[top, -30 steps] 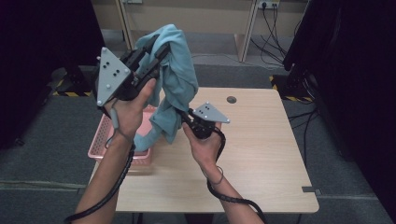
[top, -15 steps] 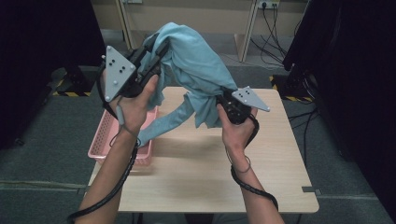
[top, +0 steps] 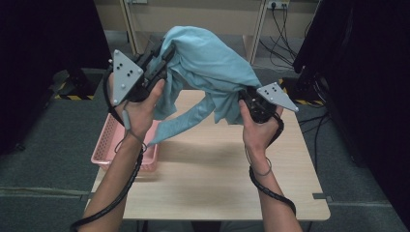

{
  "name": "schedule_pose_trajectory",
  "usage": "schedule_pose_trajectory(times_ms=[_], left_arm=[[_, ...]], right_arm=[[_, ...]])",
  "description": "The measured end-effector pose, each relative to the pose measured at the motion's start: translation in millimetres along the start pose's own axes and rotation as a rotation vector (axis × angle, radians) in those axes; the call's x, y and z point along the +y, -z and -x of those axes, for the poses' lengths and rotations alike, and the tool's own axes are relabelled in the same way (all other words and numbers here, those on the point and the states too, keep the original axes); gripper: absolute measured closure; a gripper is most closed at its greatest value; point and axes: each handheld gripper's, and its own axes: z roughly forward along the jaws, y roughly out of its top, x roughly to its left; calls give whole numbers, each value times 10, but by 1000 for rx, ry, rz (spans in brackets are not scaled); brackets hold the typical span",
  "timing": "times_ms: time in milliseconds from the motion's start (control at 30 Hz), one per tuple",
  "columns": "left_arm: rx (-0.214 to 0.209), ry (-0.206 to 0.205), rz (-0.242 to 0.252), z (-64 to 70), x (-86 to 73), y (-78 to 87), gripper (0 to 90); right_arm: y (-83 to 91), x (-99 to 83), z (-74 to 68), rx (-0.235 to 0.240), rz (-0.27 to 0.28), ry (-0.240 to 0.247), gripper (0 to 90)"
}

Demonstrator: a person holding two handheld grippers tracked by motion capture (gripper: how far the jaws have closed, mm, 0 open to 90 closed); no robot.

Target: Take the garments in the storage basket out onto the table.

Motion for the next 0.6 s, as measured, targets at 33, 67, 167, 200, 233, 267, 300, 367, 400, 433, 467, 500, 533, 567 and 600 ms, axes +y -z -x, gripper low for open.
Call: schedule_pose_trajectory(times_ms=[33, 67, 167, 200, 233, 267, 300, 367, 400, 433, 467, 500, 533, 567, 600], left_arm=[[-1, 2, -3, 4, -14, -4, 738], [-1, 3, -8, 10, -28, -9, 738], [-10, 8, -20, 38, -66, -26, 738], [-13, 7, -25, 50, -77, -32, 738], [-17, 7, -28, 64, -87, -38, 738], [-20, 6, -33, 77, -97, -44, 738], [-24, 5, -36, 89, -107, -51, 739], [-29, 9, -40, 110, -126, -62, 739], [-31, 10, -41, 121, -136, -68, 740], [-33, 12, -45, 134, -148, -72, 740], [-33, 12, -52, 152, -164, -75, 740], [-37, 11, -57, 168, -185, -79, 740], [-43, 15, -63, 182, -210, -82, 740], [-46, 21, -69, 197, -238, -83, 740], [-51, 26, -76, 213, -270, -85, 741]], right_arm=[[12, 12, 13, -5, 1, 5, 839], [23, 22, 27, -10, 2, 5, 839], [53, 43, 78, -24, 9, 0, 839], [64, 50, 98, -30, 12, -5, 839], [74, 57, 121, -36, 16, -6, 839], [87, 64, 140, -43, 18, -6, 839], [98, 73, 159, -47, 18, -7, 839], [123, 96, 192, -60, 23, -1, 839], [136, 111, 207, -65, 25, 7, 838], [150, 122, 219, -70, 25, 7, 838], [162, 126, 228, -73, 22, 9, 838], [171, 125, 237, -74, 14, 13, 838], [180, 117, 251, -75, 10, 12, 838], [191, 103, 268, -77, 4, 10, 837], [200, 87, 285, -77, -7, 10, 837]])
